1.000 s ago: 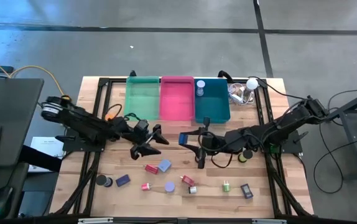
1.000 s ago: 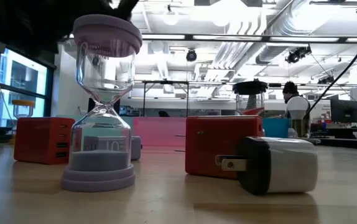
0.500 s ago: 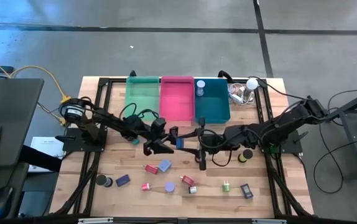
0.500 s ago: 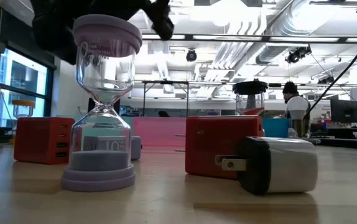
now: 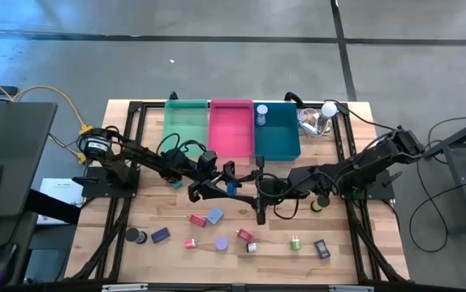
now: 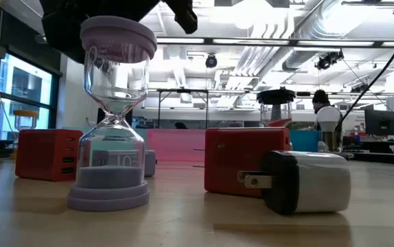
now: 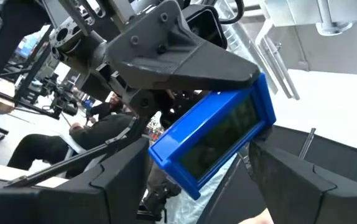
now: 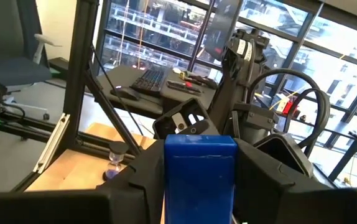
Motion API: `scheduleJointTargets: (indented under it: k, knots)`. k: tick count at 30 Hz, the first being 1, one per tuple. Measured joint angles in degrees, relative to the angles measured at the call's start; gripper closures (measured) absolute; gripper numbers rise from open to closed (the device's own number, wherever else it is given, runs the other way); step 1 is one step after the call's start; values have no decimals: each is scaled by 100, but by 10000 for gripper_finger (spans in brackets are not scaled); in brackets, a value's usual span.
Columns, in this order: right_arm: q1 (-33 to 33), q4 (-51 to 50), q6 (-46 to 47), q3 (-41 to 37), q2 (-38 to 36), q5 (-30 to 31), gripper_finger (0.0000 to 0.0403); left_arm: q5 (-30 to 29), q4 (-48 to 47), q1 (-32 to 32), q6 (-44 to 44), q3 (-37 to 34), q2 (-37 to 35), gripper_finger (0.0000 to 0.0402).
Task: Pick & Place Office items
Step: Put the blue digital clock into the light blue bin
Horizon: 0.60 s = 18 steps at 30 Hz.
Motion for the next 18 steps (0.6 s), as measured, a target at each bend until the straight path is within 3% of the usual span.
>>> scheduleJointTargets:
  k: [18]
  knots:
    - [-7, -169, 97, 7, -4, 61, 258, -221, 0, -215, 183, 0, 9, 134]
